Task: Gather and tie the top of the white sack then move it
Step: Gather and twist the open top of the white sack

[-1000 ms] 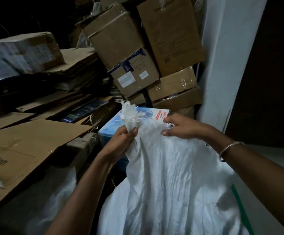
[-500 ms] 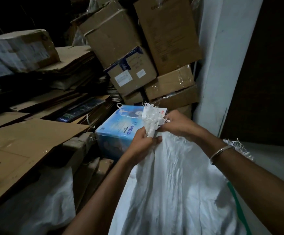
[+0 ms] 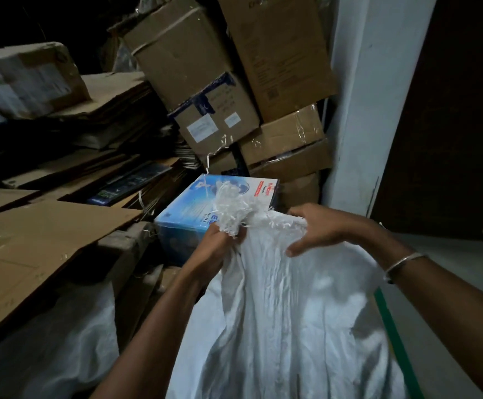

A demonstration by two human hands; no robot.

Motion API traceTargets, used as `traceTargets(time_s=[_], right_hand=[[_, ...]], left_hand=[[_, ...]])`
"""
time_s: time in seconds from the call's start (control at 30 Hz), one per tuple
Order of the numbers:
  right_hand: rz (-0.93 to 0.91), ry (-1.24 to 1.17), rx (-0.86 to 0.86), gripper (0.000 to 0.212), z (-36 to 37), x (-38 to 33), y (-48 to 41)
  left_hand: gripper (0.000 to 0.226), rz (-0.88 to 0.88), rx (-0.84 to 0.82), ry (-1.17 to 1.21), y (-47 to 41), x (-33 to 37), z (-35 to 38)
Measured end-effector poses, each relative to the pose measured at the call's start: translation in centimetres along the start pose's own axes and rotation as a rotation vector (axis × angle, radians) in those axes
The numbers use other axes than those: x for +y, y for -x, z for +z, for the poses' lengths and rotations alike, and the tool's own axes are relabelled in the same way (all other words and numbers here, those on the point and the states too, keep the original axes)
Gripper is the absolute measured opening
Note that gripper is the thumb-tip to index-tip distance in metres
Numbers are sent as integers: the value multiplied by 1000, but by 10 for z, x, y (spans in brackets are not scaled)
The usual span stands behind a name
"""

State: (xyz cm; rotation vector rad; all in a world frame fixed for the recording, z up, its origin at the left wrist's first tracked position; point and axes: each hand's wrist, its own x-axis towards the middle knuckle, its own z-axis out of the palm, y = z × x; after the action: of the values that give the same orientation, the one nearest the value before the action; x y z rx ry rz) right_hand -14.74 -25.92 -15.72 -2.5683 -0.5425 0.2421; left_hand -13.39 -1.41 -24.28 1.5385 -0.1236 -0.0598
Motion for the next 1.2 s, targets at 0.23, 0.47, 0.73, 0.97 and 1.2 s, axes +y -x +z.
traceTargets(time_s=[0.23,0.47,0.73,0.97,1.2], right_hand=[[32,24,222,25,2,10,18],[39,-417,365,44,1,0,25],[3,-177,685,36,31,-16,24],[-69,-156,582,11,32,-30,34],[-76,-60,552,25,45,-42,24]], left_hand=[[60,-11,-61,50,7,-6,-14],[68,-66,-19,130,4,3,3],[61,85,27,-125,16,16,44],[33,-66,76,106,18,19,48],[39,-150,-102,524,37,25,55]])
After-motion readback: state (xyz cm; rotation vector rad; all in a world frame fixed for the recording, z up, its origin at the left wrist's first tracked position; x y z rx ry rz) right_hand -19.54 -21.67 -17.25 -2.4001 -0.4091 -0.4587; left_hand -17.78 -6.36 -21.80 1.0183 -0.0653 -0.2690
